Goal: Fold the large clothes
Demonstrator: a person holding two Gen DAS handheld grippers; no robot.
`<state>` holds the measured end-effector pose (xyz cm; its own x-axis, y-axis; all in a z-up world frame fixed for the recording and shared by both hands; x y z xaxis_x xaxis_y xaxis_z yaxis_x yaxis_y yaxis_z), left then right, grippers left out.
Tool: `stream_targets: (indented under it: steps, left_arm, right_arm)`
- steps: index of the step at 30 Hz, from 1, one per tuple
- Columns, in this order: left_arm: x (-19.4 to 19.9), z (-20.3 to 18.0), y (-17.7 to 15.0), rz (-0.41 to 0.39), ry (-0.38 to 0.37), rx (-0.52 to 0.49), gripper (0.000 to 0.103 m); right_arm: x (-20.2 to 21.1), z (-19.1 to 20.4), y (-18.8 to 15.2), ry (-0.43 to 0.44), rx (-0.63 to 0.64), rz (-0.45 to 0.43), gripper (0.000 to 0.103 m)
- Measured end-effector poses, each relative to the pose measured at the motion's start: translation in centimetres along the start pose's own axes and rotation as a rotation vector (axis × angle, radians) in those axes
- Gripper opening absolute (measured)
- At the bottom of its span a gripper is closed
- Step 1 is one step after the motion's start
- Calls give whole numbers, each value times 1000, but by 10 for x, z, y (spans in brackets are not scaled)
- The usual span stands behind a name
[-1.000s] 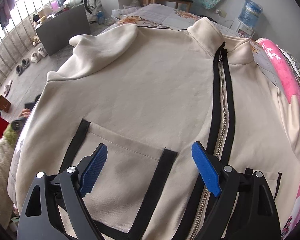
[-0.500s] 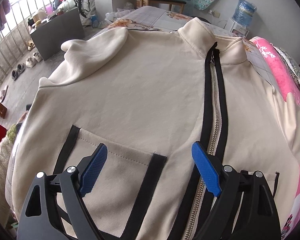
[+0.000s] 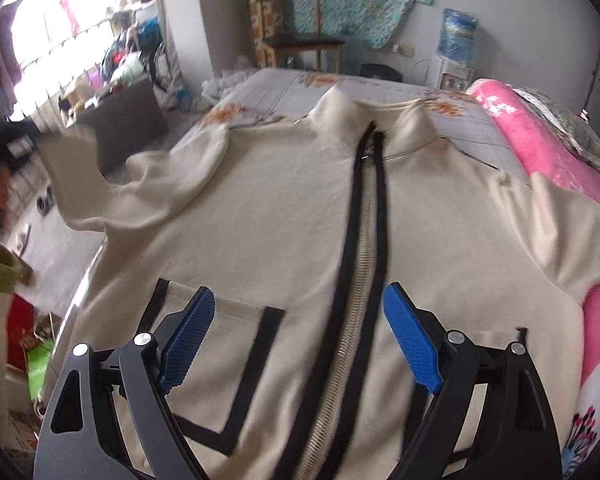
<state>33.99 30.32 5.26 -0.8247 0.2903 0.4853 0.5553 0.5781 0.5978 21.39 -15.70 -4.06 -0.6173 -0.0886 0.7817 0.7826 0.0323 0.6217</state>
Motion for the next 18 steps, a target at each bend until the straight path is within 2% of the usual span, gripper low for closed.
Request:
stream_targets:
  steps: [3,5,8,9,10,12,13,18]
  left_arm:
    - [38,-123,-18,-9,-179,-248,6]
    - [50,-188,-50,41,-265,-382,6]
    - [44,-244,-108,147,-335,-497,7]
    - [37,-259,-138,198,-340,-546,10]
    - [30,-263,-155,221,-335,-570,15]
    - [12,-263,-203,286,-300,-612,36]
    - [0,-256,-226,322,-274,-621,53]
    - [-24,-204,-302,449,-187,-602,64]
  right_arm:
    - [18,-22,-5,-11,-54,-30,84]
    - [31,-40,-10,-24,-92,-51,84]
    - [49,-69,-23,-56,-148,-77,84]
    - [53,-78,-29,-66,-167,-78,84]
    - [56,-88,-36,-74,-190,-76,84]
    - [58,-108,-53,-85,-241,-56,84]
    - [58,-113,-59,-86,-255,-47,84]
    - [44,-140,-89,-89,-305,40,84]
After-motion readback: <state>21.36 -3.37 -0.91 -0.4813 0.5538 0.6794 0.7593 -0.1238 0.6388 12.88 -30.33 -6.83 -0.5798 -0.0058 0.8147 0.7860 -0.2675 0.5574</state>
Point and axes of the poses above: each gripper's, at about its wrist camera, not at the fingertips, and x roughly against the way its jaws point, z to its left, y to its top, the point moved 6 cm from there along -x, roughly the way its jaws point, and after that the axes turned 1 degree about x, right-handed, at the moved point
